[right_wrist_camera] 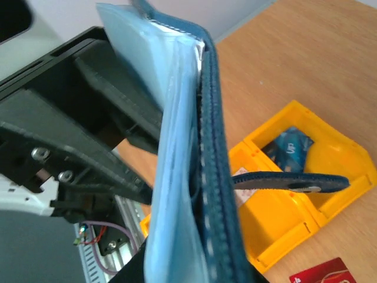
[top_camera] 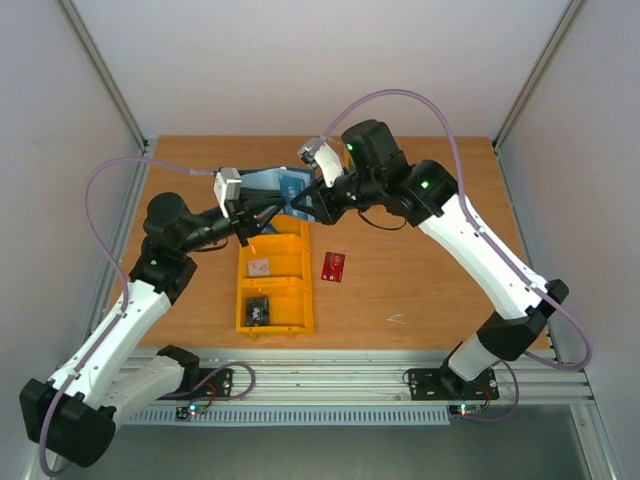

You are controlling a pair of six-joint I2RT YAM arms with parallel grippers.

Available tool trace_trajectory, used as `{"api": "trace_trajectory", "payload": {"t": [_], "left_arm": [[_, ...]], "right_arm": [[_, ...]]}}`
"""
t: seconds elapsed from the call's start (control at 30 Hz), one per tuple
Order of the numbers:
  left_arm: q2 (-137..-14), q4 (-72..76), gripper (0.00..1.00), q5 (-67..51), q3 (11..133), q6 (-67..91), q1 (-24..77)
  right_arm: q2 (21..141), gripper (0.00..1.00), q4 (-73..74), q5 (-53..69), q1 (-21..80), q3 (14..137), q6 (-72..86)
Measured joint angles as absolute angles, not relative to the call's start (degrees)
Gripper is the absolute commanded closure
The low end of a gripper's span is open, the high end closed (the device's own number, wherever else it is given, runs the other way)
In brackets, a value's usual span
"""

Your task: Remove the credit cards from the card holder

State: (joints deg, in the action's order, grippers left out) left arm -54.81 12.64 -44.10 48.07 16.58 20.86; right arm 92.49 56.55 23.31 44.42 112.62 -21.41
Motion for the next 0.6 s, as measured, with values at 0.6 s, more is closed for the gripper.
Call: {"api": "trace_trajectory", "payload": {"t": [0.6], "left_arm": [[-52.64, 16.27, 0.77, -51.11, 48.10, 17.41, 20.34]], "right_arm": [[88.64, 0.99, 53.04, 38.68, 42.63, 108.36, -26.94]]}}
